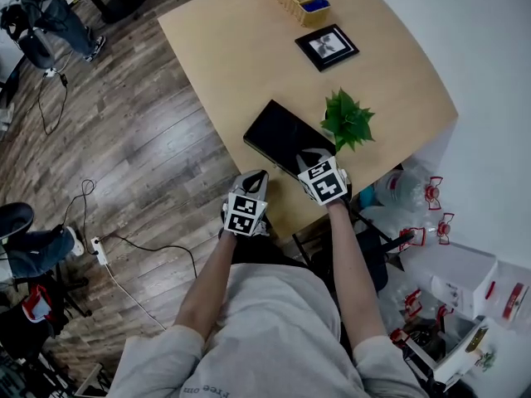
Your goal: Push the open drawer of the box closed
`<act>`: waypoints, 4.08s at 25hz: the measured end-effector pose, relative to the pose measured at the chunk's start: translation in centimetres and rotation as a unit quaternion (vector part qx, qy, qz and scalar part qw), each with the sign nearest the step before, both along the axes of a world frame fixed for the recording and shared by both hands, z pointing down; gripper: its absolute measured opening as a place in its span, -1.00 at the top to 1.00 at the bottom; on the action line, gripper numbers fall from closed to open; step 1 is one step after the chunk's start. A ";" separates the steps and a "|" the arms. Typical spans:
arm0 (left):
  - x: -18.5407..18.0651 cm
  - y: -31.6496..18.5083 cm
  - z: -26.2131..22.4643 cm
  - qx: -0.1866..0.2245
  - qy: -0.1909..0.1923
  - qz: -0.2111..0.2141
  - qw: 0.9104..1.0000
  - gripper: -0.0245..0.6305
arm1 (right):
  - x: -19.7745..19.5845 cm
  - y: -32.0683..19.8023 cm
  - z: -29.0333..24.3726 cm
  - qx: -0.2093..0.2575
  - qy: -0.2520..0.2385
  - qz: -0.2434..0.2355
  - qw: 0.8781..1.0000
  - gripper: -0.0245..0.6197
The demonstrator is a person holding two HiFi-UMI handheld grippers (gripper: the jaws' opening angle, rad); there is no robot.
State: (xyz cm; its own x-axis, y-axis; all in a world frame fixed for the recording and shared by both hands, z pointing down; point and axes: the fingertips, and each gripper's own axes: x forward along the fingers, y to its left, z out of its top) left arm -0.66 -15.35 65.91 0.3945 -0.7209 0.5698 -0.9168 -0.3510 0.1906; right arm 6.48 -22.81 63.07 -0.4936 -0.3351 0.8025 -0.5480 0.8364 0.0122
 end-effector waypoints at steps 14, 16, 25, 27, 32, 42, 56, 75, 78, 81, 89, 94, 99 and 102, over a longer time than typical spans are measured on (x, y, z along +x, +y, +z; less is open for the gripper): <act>1.2 -0.5 1.3 0.017 0.003 0.011 1.000 0.76 | -0.1 0.1 0.0 0.004 0.003 -0.004 1.000 0.92; 1.3 -0.4 1.5 0.017 0.003 0.010 1.000 0.76 | 0.0 0.1 -0.1 0.001 0.005 -0.004 1.000 0.92; 0.9 -0.6 1.7 0.021 0.004 -0.002 1.000 0.75 | 0.1 0.0 0.1 0.003 0.005 -0.006 1.000 0.92; 0.9 -0.6 1.8 0.022 0.005 -0.002 1.000 0.75 | 0.1 0.0 0.1 0.005 0.007 -0.006 1.000 0.92; 1.1 -0.6 2.0 0.025 0.009 -0.004 1.000 0.73 | -0.1 0.1 0.0 0.001 0.002 -0.007 1.000 0.92; 1.7 -1.5 2.1 0.029 0.004 0.008 1.000 0.56 | -0.2 0.1 0.1 -0.004 -0.001 -0.006 1.000 0.92; 2.6 -2.4 2.4 0.025 -0.018 0.019 0.999 0.50 | 0.0 -0.1 0.2 -0.017 -0.005 -0.005 1.000 0.92; 2.8 -3.0 2.9 0.019 -0.038 0.030 0.999 0.55 | 0.1 0.0 0.2 -0.025 -0.001 0.001 1.000 0.92; 2.8 -3.0 2.8 0.018 -0.036 0.031 0.999 0.55 | 0.1 0.0 0.2 -0.024 0.000 0.001 1.000 0.92; 2.8 -3.0 2.7 0.019 -0.033 0.029 0.999 0.55 | 0.0 0.0 0.2 -0.020 -0.002 0.000 1.000 0.92; 2.9 -3.0 2.4 0.016 -0.033 0.029 0.999 0.55 | 0.3 0.1 0.1 -0.022 0.003 0.003 1.000 0.92; 2.8 -2.6 2.4 0.018 -0.031 0.029 0.999 0.55 | 0.0 0.0 0.2 -0.017 -0.005 0.000 1.000 0.92; 2.5 -2.1 2.3 0.015 -0.031 0.031 0.999 0.55 | 0.1 0.1 0.1 -0.015 -0.001 0.000 1.000 0.92; 2.5 -1.8 2.4 0.016 -0.030 0.033 0.999 0.55 | -0.1 0.0 0.1 -0.009 -0.006 0.000 1.000 0.92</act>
State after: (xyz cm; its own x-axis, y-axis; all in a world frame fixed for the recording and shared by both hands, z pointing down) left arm 1.88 -17.20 68.33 0.4088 -0.7123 0.5706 -0.9004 -0.4170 0.1245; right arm 6.40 -22.82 63.17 -0.5037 -0.3205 0.8022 -0.5479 0.8365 -0.0098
